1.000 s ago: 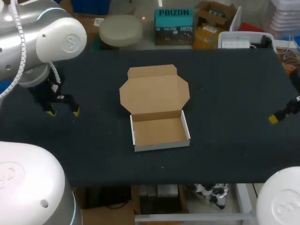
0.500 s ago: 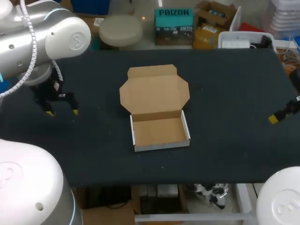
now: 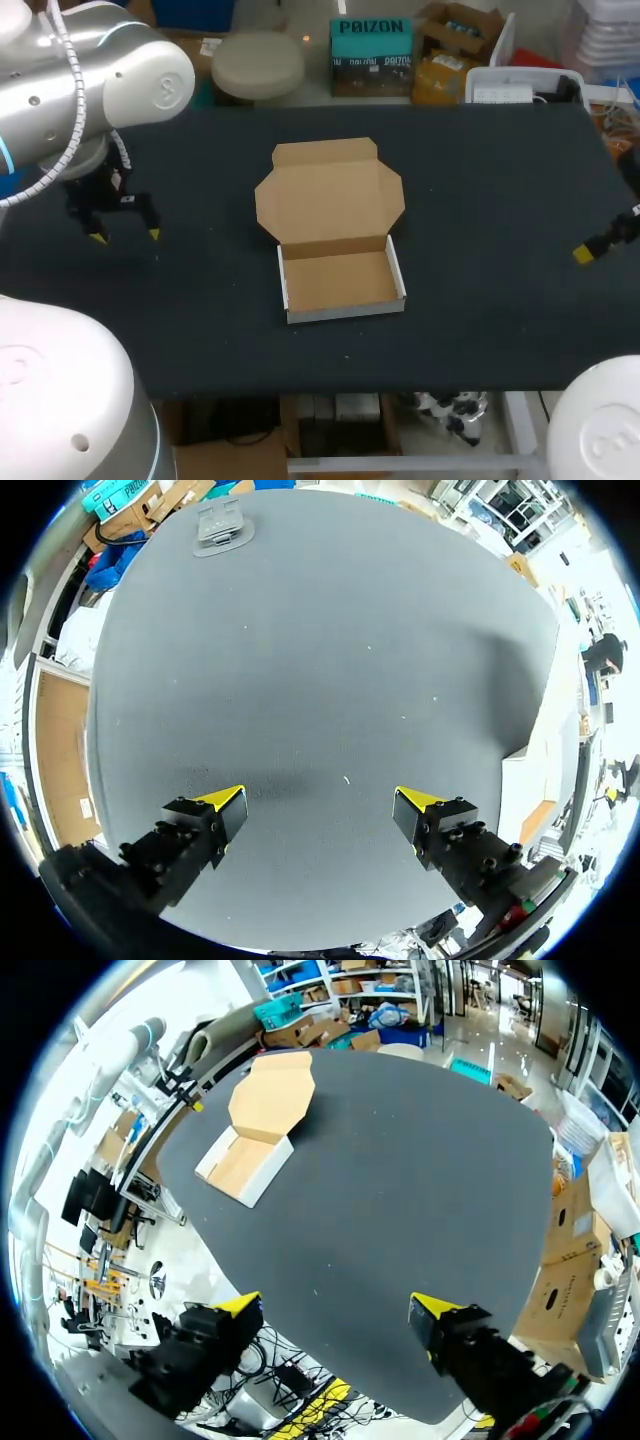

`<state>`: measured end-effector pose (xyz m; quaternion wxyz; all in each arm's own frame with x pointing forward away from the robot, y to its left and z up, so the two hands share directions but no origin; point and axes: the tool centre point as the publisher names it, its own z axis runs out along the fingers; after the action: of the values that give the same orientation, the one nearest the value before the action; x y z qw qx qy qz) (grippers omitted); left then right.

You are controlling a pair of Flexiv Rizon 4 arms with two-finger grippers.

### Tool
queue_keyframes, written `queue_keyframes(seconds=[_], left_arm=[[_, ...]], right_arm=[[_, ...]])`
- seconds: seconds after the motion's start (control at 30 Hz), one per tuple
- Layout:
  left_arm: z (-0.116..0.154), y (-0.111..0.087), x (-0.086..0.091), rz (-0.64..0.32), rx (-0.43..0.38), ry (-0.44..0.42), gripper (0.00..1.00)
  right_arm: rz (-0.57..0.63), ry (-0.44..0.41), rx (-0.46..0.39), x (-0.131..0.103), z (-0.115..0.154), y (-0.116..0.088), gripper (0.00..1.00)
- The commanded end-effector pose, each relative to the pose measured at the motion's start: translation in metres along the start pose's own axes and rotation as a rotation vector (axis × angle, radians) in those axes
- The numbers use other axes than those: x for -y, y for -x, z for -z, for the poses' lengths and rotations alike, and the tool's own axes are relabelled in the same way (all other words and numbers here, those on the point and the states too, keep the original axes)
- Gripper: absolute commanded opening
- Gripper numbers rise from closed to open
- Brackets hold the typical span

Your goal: Assemble the packaging by folding the flat box into shape, placing the metal phone stand inside, and closing the box properly

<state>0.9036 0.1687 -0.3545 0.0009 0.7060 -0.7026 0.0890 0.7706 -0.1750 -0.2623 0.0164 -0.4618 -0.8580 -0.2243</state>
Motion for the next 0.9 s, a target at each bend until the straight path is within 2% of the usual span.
queue_keyframes(seconds=[0.03, 0.4, 0.63, 0.9], left_arm=[[-0.002, 0.003, 0.008, -0.001, -0.006, 0.021, 1.0], [-0.002, 0.003, 0.008, -0.001, -0.006, 0.021, 1.0], [-0.017, 0.021, 0.029, 0.062, 0.001, 0.013, 1.0], [-0.019, 0.039, 0.049, 0.039, 0.007, -0.022, 1.0]], right_arm=[[-0.001, -0.003, -0.003, 0.0, 0.002, 0.0, 1.0], [-0.001, -0.003, -0.003, 0.0, 0.002, 0.0, 1.0], [-0.001, -0.003, -0.003, 0.0, 0.002, 0.0, 1.0], [-0.001, -0.003, -0.003, 0.0, 0.002, 0.0, 1.0]])
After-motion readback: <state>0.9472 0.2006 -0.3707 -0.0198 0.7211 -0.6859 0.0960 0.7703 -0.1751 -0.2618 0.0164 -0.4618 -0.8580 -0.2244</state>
